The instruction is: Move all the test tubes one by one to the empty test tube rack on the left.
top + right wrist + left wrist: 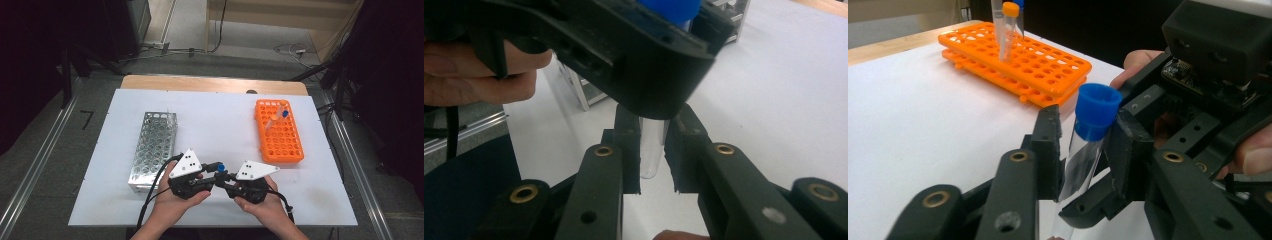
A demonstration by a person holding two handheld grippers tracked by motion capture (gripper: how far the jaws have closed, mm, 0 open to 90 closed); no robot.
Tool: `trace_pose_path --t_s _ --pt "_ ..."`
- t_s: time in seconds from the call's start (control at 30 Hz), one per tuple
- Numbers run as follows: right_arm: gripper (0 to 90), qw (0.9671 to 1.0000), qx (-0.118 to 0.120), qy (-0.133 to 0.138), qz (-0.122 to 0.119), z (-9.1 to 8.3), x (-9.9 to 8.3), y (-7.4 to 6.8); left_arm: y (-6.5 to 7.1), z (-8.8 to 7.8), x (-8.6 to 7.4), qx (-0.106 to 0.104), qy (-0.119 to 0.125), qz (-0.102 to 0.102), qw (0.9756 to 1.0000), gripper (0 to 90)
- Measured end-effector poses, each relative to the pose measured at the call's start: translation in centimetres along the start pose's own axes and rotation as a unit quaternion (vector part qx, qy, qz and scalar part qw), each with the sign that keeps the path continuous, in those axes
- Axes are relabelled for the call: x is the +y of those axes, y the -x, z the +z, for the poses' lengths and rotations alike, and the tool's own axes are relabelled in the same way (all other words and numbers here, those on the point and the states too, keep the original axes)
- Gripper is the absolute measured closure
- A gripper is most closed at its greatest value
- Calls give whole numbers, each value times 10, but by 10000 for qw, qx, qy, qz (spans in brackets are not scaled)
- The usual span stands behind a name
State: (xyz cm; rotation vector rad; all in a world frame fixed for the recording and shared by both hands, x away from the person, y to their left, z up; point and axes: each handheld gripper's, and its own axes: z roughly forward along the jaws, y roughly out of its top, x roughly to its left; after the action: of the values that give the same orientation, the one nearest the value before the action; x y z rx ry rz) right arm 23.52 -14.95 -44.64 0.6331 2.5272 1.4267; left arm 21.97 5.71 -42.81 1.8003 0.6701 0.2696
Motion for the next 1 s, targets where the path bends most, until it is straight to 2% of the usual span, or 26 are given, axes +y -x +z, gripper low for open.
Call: trace_pose_path --t_s 0.07,0.33,0.43,0.53,0.63,0.77,0.87,1.0 --pt "750 10000 14 -23 0 1 0 0 0 0 0 -3 -9 19 10000 734" --pt "722 10000 68 -24 7 0 -1 1 -3 -2 0 68 24 -24 10000 766" --pt "575 10000 63 -36 -28 0 -1 0 -5 -4 1 97 66 -85 9999 766" --pt "442 9999 158 10 31 -3 -1 2 -8 -7 1 149 64 -110 9998 767" --pt "265 9994 333 85 89 -8 -3 7 -12 -10 2 228 92 -156 9996 767" --pt "51 9991 402 93 102 -17 -6 16 -19 -18 4 355 141 -192 9991 767" --pt "0 9986 488 119 158 -25 -12 25 -25 -25 7 478 200 -208 9984 767" --pt "0 9988 295 230 327 -36 -17 37 -34 -35 12 641 302 -236 9972 767"
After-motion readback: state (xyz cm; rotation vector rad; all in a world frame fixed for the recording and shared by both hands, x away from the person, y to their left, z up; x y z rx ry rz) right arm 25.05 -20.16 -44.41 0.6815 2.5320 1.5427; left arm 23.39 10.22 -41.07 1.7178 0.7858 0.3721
